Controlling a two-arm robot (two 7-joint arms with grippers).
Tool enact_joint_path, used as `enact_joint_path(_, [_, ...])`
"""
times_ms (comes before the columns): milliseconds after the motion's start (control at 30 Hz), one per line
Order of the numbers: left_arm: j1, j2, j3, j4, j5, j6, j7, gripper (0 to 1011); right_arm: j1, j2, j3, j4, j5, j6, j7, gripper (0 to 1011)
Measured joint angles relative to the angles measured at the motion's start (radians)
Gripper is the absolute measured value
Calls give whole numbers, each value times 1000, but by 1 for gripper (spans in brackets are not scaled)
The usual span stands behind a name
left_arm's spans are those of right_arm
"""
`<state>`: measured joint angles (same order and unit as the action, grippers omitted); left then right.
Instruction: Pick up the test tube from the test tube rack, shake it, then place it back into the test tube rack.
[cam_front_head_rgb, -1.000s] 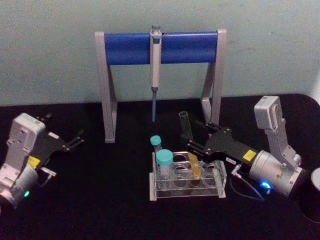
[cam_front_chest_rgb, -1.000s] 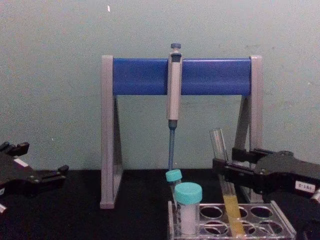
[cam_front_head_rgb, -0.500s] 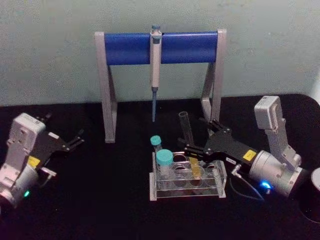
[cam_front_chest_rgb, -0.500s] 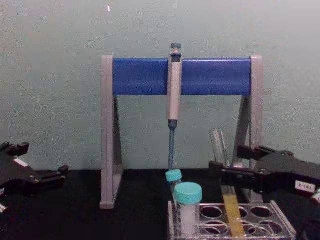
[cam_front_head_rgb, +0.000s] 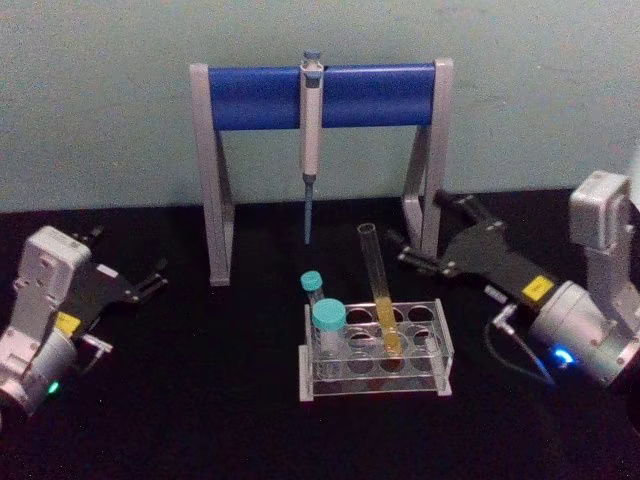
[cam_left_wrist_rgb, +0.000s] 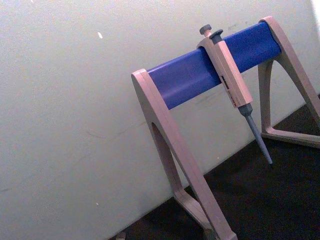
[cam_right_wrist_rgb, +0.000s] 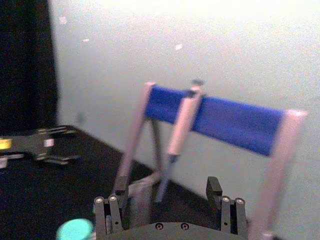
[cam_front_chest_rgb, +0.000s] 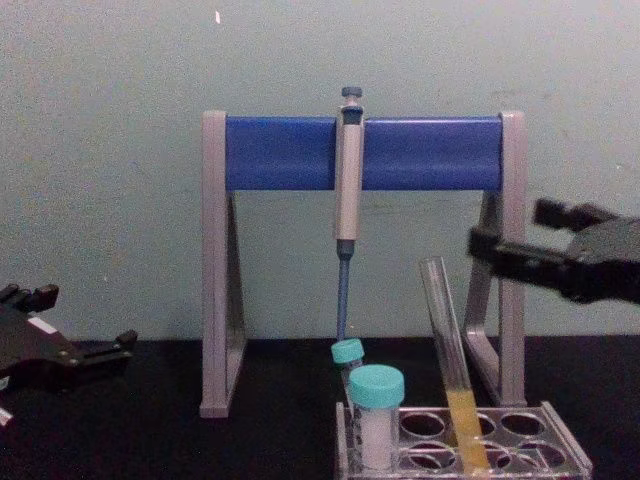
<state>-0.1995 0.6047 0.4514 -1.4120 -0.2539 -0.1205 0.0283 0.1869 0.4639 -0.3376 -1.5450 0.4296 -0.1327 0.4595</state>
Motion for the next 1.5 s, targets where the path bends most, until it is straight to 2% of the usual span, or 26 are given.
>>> enact_joint_path(33, [0, 0, 0, 0, 0, 0, 0, 1001, -18, -1, 19, -20, -19, -7, -37, 1000])
enact_joint_path(133, [0, 0, 0, 0, 0, 0, 0, 1001, -40, -6, 43, -41, -48, -8, -97, 1000])
enact_joint_path(233, [0, 0, 0, 0, 0, 0, 0, 1001, -67, -29, 78, -50, -95, 41, -208, 1000])
enact_joint_path(367, [0, 0, 0, 0, 0, 0, 0, 1001, -74, -52, 84, -24, -152, 103, -293, 1000])
enact_joint_path(467, [0, 0, 0, 0, 0, 0, 0, 1001, -69, -69, 81, 11, -189, 150, -334, 1000])
enact_joint_path(600, [0, 0, 0, 0, 0, 0, 0, 1001, -55, -87, 76, 56, -216, 204, -357, 1000])
enact_joint_path(733, [0, 0, 0, 0, 0, 0, 0, 1001, -47, -99, 76, 86, -226, 231, -357, 1000])
enact_joint_path(833, [0, 0, 0, 0, 0, 0, 0, 1001, -45, -105, 82, 100, -225, 231, -342, 1000])
enact_joint_path(1500, [0, 0, 0, 0, 0, 0, 0, 1001, -45, -102, 79, 94, -225, 230, -346, 1000])
